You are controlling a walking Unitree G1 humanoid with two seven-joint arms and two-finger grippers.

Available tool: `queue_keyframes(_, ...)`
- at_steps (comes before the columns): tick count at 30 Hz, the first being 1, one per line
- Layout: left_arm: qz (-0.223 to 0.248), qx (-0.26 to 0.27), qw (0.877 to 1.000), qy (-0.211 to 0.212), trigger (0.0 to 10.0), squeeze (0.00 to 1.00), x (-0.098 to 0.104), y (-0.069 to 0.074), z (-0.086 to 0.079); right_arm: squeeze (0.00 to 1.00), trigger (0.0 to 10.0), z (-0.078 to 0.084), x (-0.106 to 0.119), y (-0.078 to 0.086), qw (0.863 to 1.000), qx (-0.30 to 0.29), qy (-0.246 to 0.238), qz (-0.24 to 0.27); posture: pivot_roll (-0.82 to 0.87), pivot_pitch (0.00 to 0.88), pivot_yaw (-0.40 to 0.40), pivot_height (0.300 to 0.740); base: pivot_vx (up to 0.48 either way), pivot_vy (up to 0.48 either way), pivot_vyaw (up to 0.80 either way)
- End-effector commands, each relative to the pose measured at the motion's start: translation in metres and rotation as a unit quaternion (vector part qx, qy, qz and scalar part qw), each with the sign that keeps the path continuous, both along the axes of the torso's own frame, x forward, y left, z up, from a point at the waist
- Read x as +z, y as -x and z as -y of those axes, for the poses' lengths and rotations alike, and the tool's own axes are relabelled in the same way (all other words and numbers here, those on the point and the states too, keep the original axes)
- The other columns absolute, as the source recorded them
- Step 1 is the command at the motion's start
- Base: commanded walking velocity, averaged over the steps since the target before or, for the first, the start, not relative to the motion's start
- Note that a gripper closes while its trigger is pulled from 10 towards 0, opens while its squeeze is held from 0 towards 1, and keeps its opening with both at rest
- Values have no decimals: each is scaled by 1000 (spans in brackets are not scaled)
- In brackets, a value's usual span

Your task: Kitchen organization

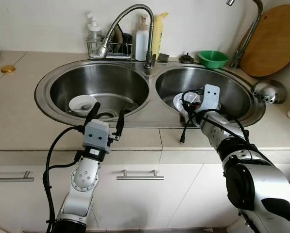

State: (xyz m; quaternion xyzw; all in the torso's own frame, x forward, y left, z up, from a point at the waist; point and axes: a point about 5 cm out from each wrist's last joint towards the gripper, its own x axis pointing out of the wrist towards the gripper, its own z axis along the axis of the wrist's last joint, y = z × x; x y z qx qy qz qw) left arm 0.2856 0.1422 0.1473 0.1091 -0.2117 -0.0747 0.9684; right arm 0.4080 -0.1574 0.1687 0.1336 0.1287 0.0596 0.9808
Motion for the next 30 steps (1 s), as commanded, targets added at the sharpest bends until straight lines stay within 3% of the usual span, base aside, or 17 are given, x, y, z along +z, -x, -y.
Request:
queue_keyframes(1, 5, -5, 1000, -4, 10000, 0, 2, 1, 2, 1000, 10000, -1, 5, -1, 1000, 10, -11, 9, 51, 0, -71, 740, 0, 0, 0)
queue_keyframes(6, 5, -8, 1000, 2, 10000, 0, 2, 1, 3, 1000, 10000, -1, 11, -2, 999, 21, 6, 42, 50, 0, -71, 740, 0, 0, 0)
queue_keyframes(7, 7, -10, 1000, 4, 10000, 0, 3, 2, 4, 1000, 10000, -1, 14, -2, 998, 21, 7, 59, 51, 0, -72, 740, 0, 0, 0)
queue_keyframes(8, 14, -16, 1000, 10, 10000, 0, 5, 3, 5, 1000, 10000, -2, 27, -2, 993, 20, 15, 119, 51, 0, -72, 740, 0, 0, 0)
queue_keyframes(9, 14, -16, 1000, 10, 10000, 0, 5, 3, 5, 1000, 10000, -2, 27, -2, 993, 20, 15, 119, 51, 0, -72, 740, 0, 0, 0)
queue_keyframes(13, 26, -21, 999, 10, 10000, 0, 9, 5, 5, 1000, 10000, -10, 41, 5, 977, 36, 16, 209, 48, 0, -70, 740, 0, 0, 0)
queue_keyframes(14, 27, -21, 999, 9, 10000, 0, 9, 5, 6, 796, 10000, -12, 40, 7, 974, 43, 17, 220, 48, 0, -69, 740, 0, 0, 0)
queue_keyframes(15, 27, -23, 999, 5, 10000, 0, 9, 5, 7, 435, 10000, -15, 36, 10, 973, 51, 22, 226, 47, 0, -68, 740, 0, 0, 0)
queue_keyframes(16, 27, -24, 999, 3, 10000, 0, 9, 5, 7, 435, 10000, -17, 34, 12, 972, 55, 25, 228, 47, 0, -68, 740, 0, 0, 0)
queue_keyframes(17, 27, -25, 999, 3, 10000, 0, 9, 5, 8, 0, 10000, -19, 32, 14, 971, 58, 23, 232, 47, 0, -67, 740, 0, 0, 0)
queue_keyframes(30, 37, -33, 999, 7, 10000, 0, 12, 6, 9, 0, 10000, -40, 20, 44, 952, 92, 40, 290, 45, 0, -61, 740, 0, 37, 0)
